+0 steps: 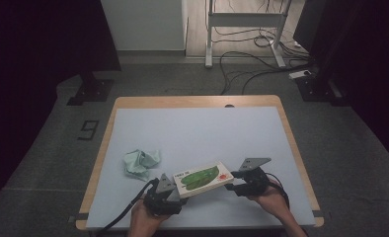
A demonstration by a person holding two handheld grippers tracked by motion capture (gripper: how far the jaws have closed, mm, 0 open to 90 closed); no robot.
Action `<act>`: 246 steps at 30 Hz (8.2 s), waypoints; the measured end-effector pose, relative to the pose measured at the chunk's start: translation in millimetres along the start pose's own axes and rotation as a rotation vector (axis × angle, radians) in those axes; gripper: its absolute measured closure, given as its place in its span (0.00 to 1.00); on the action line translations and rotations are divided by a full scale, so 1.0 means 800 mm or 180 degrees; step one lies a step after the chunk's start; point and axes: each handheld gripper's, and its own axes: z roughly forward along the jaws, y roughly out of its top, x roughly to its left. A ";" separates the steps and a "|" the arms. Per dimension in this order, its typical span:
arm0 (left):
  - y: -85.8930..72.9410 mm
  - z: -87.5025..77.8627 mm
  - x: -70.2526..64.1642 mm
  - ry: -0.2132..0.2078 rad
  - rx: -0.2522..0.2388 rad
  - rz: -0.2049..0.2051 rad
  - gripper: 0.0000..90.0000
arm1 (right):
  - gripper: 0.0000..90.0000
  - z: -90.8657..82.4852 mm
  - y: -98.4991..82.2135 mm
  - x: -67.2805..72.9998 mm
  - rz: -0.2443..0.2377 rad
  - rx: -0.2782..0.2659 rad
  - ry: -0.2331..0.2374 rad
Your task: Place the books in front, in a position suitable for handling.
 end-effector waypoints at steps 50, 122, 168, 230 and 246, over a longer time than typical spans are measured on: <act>-0.013 0.045 0.036 0.0175 0.0212 0.0184 0.38 | 0.35 0.049 -0.021 0.002 -0.0074 0.0079 -0.0152; -0.006 0.007 0.213 0.0745 0.0299 -0.0287 0.61 | 0.00 0.000 -0.081 -0.049 0.0297 0.0044 -0.0751; 0.084 0.055 0.145 0.0308 0.0105 0.0105 0.85 | 0.00 0.000 -0.081 -0.049 0.0302 0.0045 -0.0752; 0.171 0.184 0.031 -0.0367 0.0281 0.0609 0.85 | 0.00 0.000 -0.081 -0.049 0.0306 0.0046 -0.0750; 0.158 0.173 0.006 -0.0512 0.0370 0.0795 0.85 | 0.00 0.000 -0.081 -0.048 0.0304 0.0045 -0.0752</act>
